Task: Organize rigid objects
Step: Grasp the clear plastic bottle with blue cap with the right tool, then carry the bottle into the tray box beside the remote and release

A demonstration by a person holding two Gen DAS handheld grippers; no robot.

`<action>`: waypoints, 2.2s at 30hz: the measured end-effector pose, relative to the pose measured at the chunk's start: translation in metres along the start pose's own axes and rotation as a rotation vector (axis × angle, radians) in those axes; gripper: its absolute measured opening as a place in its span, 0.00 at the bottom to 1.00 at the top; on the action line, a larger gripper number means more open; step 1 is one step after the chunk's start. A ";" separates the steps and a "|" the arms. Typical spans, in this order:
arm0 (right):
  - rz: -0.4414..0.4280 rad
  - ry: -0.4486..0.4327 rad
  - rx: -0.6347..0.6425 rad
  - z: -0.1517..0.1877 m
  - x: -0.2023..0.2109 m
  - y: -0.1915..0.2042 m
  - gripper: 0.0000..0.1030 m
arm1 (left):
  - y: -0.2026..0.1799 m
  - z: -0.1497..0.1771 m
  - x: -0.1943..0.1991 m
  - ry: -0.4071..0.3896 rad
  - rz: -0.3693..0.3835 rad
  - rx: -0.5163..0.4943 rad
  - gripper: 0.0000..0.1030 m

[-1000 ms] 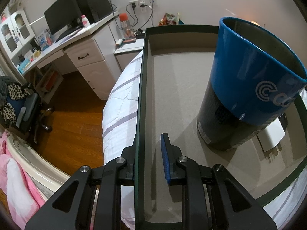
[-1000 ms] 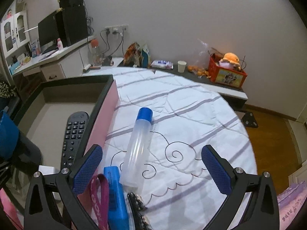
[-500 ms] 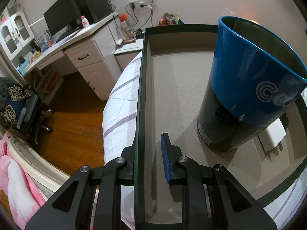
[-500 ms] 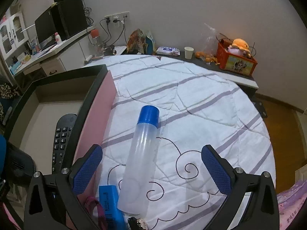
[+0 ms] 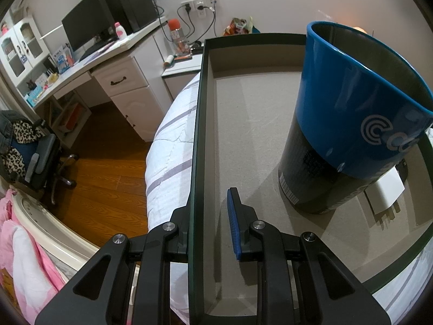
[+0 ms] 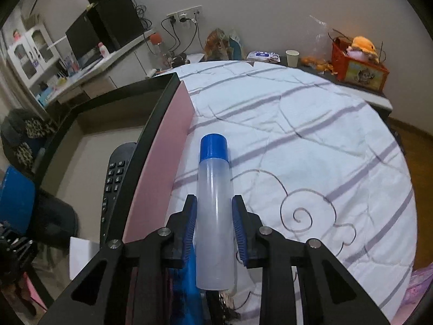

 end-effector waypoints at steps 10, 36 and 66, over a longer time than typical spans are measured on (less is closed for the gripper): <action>0.043 0.001 0.015 0.007 0.009 -0.005 0.26 | 0.001 0.001 0.000 -0.001 0.002 0.001 0.19; 0.054 -0.141 0.032 -0.003 0.054 0.005 0.26 | 0.001 0.001 0.000 -0.001 0.003 0.001 0.19; -0.041 -0.063 0.269 0.004 0.025 0.128 0.26 | 0.003 0.002 -0.003 -0.008 0.028 0.008 0.19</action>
Point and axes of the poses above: each gripper's, at about its wrist camera, not at the fingertips, and x roughly against the way its jaws point, y to its left, z to its underside, the point moved 4 cm from there along -x, roughly the way its jaws point, and after that the axes turned 6 degrees about -x, right-handed, at the moved point
